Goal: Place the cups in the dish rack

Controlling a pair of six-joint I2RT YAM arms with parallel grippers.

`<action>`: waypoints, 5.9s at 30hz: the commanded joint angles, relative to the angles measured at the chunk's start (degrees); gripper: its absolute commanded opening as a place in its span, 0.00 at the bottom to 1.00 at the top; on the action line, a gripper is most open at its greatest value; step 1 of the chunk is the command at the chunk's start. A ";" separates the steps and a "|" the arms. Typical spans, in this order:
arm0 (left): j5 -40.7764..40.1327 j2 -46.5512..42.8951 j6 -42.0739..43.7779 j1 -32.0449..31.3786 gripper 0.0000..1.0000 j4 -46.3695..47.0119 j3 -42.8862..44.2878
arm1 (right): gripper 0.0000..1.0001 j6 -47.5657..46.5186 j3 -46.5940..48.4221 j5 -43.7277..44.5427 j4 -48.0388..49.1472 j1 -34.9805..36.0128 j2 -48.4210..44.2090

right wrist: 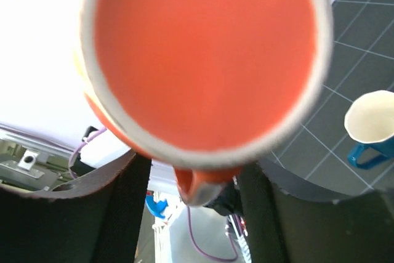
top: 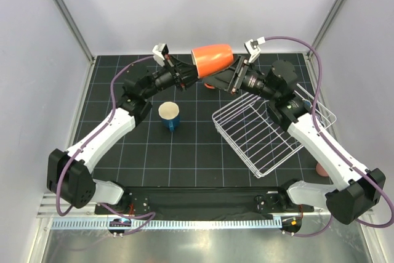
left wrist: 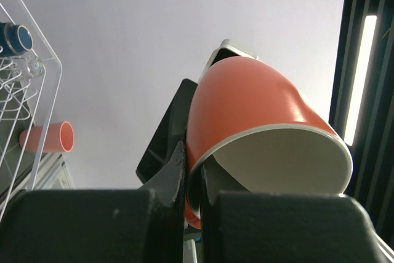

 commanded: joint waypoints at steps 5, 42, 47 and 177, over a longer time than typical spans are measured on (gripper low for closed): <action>-0.89 -1.86 -1.60 -1.85 0.00 8.97 1.23 | 0.53 4.49 1.71 1.77 7.12 -0.08 1.23; -14.68 -10.99 45.15 11.15 0.62 -75.83 11.17 | 0.04 -34.71 -10.85 44.66 -38.50 -4.13 -0.71; -16.18 -15.74 46.29 11.15 0.62 -76.37 7.65 | 0.04 -34.62 -14.46 48.96 -35.69 -4.21 1.41; -3.53 0.60 20.91 8.87 0.00 -42.73 15.92 | 0.79 5.27 2.24 -8.42 -1.24 -3.34 7.47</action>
